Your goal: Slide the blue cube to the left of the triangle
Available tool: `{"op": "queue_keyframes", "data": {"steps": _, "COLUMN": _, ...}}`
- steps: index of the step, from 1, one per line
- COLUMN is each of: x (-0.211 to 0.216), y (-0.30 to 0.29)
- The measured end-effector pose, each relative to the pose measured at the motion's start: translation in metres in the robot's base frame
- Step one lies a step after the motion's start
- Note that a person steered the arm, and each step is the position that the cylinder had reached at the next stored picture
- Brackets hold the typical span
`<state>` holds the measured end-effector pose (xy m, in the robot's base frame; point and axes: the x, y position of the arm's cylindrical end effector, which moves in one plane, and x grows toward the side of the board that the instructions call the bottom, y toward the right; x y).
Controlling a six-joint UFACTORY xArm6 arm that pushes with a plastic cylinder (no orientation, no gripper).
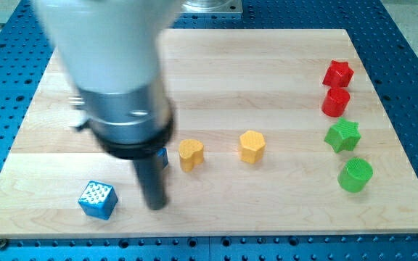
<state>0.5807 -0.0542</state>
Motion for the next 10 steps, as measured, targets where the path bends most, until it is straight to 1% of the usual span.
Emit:
{"op": "queue_keyframes", "data": {"steps": 1, "x": -0.025, "y": -0.023}}
{"op": "queue_keyframes", "data": {"steps": 2, "x": -0.027, "y": -0.041}}
{"op": "queue_keyframes", "data": {"steps": 3, "x": 0.011, "y": -0.013}}
{"op": "queue_keyframes", "data": {"steps": 4, "x": 0.038, "y": -0.001}}
{"op": "queue_keyframes", "data": {"steps": 5, "x": 0.026, "y": -0.091}}
{"op": "queue_keyframes", "data": {"steps": 6, "x": 0.023, "y": -0.128}}
{"op": "queue_keyframes", "data": {"steps": 7, "x": 0.028, "y": -0.152}}
{"op": "queue_keyframes", "data": {"steps": 8, "x": -0.023, "y": -0.138}}
{"op": "queue_keyframes", "data": {"steps": 9, "x": -0.019, "y": -0.136}}
{"op": "queue_keyframes", "data": {"steps": 10, "x": 0.028, "y": -0.082}}
